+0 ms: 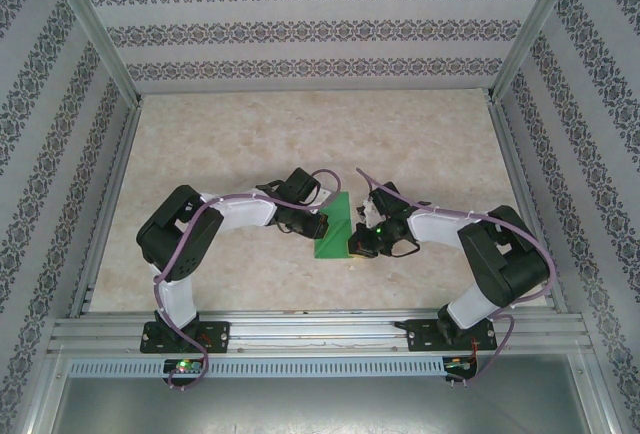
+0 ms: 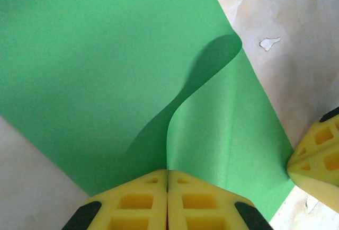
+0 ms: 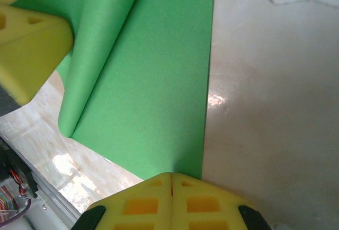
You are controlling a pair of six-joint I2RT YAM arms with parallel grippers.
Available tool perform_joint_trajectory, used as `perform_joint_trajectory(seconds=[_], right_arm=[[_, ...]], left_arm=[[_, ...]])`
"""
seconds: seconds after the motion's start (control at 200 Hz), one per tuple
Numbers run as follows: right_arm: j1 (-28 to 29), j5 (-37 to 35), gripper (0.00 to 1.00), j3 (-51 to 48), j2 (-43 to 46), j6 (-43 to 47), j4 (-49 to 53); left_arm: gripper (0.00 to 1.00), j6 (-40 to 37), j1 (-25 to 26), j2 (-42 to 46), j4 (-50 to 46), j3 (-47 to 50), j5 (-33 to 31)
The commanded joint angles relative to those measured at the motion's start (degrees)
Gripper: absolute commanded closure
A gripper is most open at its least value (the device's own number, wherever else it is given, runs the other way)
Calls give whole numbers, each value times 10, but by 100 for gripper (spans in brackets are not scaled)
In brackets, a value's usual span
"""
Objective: Fold a paper plane with a square sheet of paper (fold left side to right side)
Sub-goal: Fold the triangle a second time at the center of the table.
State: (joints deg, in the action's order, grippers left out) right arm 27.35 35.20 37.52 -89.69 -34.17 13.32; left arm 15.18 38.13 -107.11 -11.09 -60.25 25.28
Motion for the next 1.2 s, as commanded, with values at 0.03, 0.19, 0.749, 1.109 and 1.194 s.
perform_joint_trajectory(seconds=[0.03, 0.19, 0.749, 1.109, 1.194], right_arm=[[-20, 31, 100, 4, 48, -13, -13], [-29, 58, 100, -11, 58, -71, -115], [8, 26, 100, 25, -57, -122, -226], [16, 23, 100, 36, -86, -120, -225], [16, 22, 100, 38, -91, -119, -223]], left_arm=[[94, -15, -7, -22, -8, -1, -9], [94, -17, -7, -21, -10, 4, -11], [94, -18, -6, -27, -16, 4, -16], [94, -21, -4, -29, -20, 0, -16], [94, -22, -3, -30, -20, 0, -16]])
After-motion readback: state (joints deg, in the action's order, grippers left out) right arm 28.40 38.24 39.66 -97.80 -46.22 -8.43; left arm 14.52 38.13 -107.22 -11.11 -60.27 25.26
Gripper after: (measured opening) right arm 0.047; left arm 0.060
